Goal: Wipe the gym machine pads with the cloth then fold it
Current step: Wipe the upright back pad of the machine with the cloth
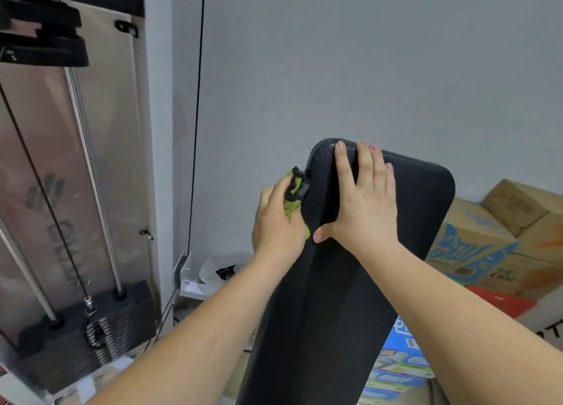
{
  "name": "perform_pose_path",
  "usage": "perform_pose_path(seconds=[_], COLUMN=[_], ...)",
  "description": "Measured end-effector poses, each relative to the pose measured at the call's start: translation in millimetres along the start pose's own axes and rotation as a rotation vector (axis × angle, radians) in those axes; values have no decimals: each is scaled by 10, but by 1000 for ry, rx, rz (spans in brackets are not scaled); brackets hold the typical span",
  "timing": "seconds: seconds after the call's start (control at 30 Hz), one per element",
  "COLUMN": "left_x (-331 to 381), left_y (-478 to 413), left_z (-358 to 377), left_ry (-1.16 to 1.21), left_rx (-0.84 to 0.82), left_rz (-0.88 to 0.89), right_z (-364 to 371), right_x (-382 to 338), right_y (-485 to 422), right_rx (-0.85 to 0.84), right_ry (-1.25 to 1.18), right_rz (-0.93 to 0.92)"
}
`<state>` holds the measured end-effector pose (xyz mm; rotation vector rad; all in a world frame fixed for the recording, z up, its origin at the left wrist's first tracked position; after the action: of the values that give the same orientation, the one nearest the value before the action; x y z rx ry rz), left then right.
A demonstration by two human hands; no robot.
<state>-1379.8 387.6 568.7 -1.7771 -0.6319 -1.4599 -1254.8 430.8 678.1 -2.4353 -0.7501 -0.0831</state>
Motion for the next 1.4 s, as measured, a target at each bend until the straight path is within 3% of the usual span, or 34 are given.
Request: perform_pose_path(seconds=[0.13,0.27,0.37,0.43,0.57,0.67,0.73,0.87,0.97,1.1,1.2,1.4], left_x=[-1068,-2354,-2339,-1902,-923,-549,-938,-2221,-2367,-1774,-1531,-2447], left_y=[647,1579,1797,1488,653,419,662,1624,1859,1091,724,1744], left_z=[-45,-271,-359,-331,-186,-123,-88,-147,-289,-189,-26,-229], left_ry=[-39,-345,-313,-173,39,-53,-140,-195,-214,-5,-27,-255], left_rx=[-7,-146,-193,-145,-91,-101,-83,-153,-163,-90,-86,-232], left_rz=[-214,-498,-639,-598,-346,-83,-141,-491,-632,-519,-339,-546], right_z=[16,30,56,56,-30,-4,358,888,1174,1378,1438,1485], right_x=[11,18,6,-10,-67,-96,-125,-116,-160,-169,-132,-153], right_y=[-20,-33,14,13,129,586,1036,1463,1467,1457,1471,1470], right_rx=[25,59,35,5,28,134,51,-130,-175,-161,-137,-193], right_ry=[-1,7,5,7,-5,-109,-135,-38,19,18,9,-11], right_rz=[-1,-9,-18,-26,-7,-10,-7,-16,7,54,18,12])
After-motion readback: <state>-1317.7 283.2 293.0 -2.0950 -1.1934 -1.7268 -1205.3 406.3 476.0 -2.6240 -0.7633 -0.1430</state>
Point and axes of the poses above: each hand's wrist, its own y-axis away from the middle knuckle, its own z-axis out of the palm, x = y × z, the point moved 9 cm from there along -y, towards the middle knuckle, and after that the axes turned 5 degrees about x, right-handed, at the moved point
